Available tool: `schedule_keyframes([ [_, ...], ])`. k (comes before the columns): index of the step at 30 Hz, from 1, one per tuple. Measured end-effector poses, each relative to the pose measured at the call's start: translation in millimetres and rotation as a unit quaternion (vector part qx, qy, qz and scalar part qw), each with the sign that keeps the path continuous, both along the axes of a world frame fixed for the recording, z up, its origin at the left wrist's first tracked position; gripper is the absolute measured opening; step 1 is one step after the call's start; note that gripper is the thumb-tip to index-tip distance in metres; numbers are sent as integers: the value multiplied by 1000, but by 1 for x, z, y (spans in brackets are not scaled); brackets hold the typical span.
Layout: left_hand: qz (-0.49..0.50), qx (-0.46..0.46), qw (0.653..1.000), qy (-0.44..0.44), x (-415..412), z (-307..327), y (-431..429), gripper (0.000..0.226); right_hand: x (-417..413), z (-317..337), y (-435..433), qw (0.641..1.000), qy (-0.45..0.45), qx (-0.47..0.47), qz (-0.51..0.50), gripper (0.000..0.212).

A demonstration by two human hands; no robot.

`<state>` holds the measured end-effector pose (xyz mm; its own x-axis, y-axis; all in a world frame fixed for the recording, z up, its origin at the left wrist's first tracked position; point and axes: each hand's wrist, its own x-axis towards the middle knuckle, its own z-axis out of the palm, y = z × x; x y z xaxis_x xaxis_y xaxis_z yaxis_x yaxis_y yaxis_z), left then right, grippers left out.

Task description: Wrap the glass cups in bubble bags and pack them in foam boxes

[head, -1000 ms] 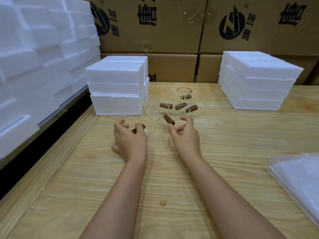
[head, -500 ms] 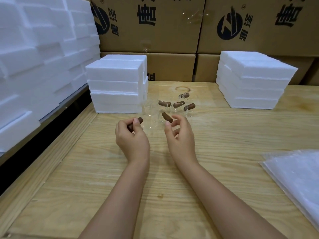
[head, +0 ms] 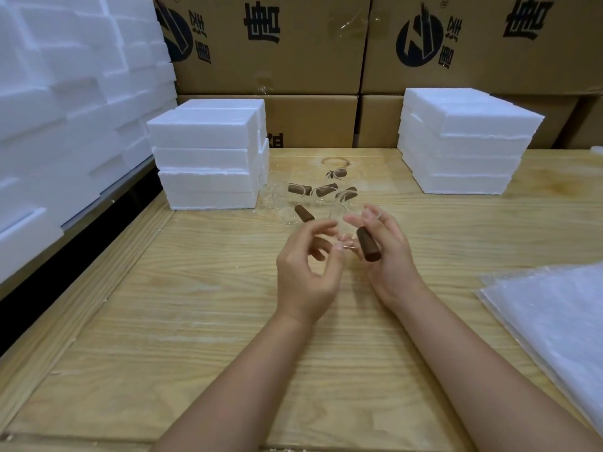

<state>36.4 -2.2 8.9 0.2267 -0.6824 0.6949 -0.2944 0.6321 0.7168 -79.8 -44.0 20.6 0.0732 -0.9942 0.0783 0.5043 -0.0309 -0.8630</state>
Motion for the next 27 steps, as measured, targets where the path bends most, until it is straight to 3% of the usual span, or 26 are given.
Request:
schedule_keyframes([
  [3,54,39,998,0,9,1,-5,56,-13,4,-2,997,-1,-2,74,42],
  [7,-48,131,990,-27,22,-1,-11,93,-24,4,-5,984,50,-9,170,44],
  [9,-100,168,980,-47,24,-1,-13,94,-26,2,-6,978,62,-11,201,45],
  [14,-161,223,961,-25,24,-5,-19,64,-28,-3,-10,970,49,-3,240,51],
  [17,-128,216,968,-9,23,-6,-22,60,-23,-4,-11,981,46,17,185,60],
  [20,-97,207,973,19,21,-8,-25,62,-18,-6,-11,995,90,-23,34,61],
  [25,-74,198,977,17,18,-9,-27,69,-7,-10,-8,974,172,-93,-115,32],
  [27,-87,201,975,25,18,-9,-27,73,-3,-12,-9,967,179,-100,-148,33],
])
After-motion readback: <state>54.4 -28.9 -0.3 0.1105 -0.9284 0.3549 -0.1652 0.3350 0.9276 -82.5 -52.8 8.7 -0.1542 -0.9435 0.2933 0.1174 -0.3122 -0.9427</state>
